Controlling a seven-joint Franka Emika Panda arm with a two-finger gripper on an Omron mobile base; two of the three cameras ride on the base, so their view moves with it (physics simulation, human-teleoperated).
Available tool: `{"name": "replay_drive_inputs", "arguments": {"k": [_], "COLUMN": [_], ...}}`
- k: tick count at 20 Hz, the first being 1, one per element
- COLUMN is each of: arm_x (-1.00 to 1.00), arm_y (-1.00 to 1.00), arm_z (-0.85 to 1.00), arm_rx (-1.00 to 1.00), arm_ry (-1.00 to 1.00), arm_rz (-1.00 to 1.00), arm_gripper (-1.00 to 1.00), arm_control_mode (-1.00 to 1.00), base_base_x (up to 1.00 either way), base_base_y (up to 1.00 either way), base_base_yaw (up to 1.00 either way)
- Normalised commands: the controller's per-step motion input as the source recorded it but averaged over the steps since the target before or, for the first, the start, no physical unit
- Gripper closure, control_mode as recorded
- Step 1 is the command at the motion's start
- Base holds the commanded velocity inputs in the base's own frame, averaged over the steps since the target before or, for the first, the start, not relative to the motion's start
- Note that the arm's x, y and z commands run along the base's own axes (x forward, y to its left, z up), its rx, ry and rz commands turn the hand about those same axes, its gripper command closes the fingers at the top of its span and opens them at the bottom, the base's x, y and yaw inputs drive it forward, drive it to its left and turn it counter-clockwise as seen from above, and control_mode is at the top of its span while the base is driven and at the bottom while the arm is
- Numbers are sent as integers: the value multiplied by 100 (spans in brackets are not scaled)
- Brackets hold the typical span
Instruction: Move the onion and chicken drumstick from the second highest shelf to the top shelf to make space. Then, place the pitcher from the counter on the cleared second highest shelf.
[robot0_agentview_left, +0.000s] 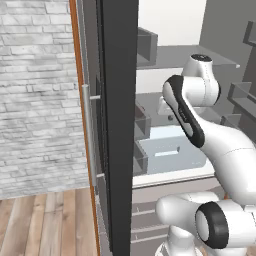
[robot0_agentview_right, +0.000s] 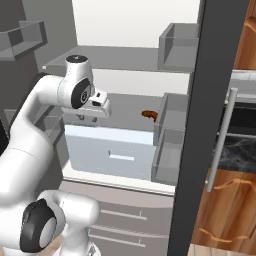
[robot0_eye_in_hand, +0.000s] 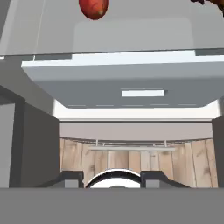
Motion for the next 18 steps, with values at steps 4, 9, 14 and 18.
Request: {"name": "replay_drive_inputs", "arguments": {"k": [4,9,14,18], "arm_x": [-4,-13,-5,16], "arm_y": [0,0,-2,0], "arm_z": [-7,-2,-4,-10], "arm_rx": [2,7,4,1], "arm_ry": [-17,-44,-44,-9], "arm_rz": [-3,0,0,0], "arm_gripper": [-100,-100,-100,-100], "arm_control_mode": [-100,-100,-100,-100], "base_base_x": [0,0,0,0], "base_base_y": [0,0,0,0], "base_base_yaw": [0,0,0,0]}}
